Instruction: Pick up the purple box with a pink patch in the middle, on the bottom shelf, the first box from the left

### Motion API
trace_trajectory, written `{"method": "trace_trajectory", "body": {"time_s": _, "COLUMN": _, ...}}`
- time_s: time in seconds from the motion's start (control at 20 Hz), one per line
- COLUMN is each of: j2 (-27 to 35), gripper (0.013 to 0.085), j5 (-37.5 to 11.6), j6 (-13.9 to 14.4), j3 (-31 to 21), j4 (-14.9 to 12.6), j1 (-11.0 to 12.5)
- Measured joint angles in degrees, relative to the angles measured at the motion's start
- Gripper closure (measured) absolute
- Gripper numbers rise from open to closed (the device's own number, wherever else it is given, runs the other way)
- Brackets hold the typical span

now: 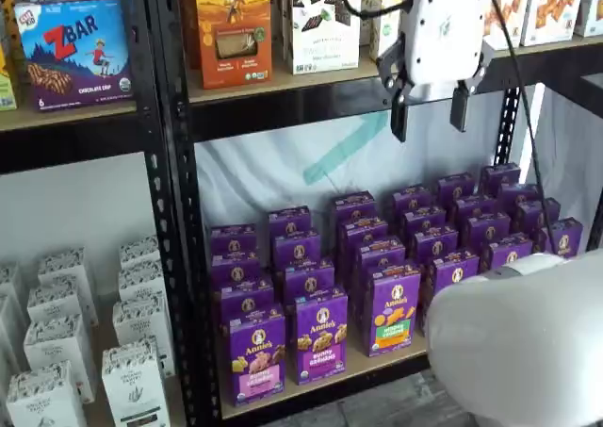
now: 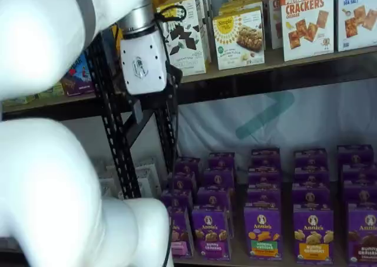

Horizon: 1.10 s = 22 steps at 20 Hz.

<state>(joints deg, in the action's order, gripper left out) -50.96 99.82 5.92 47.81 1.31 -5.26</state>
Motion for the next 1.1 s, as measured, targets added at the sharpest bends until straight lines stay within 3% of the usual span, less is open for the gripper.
{"method": "trace_trajectory", "body": {"time_s": 0.45, "j2": 0.91, "gripper": 0.013, "j5": -9.61, "j6": 1.24, "j3": -8.51, "j4": 0.21, "j1": -1.33}}
{"method": "trace_trajectory", "body": {"time_s": 0.65, "j2": 1.22, "gripper": 0.013, "j5": -14.43, "j6": 2.71, "j3": -12.83, "j4": 0.62, "j1": -2.93}}
{"method": "trace_trajectory", "body": {"time_s": 0.85, "j2": 1.73, "gripper": 0.013, "j5": -19.05, "j6": 5.59, "j3": -16.79, "j4": -1.53, "j1": -5.6}}
{"method": "trace_trajectory", "body": {"time_s": 1.1, "j2": 2.73, "gripper": 0.013, "j5": -24.25, "j6": 6.82, "j3": -20.83, "j4": -1.14, "j1": -6.85}}
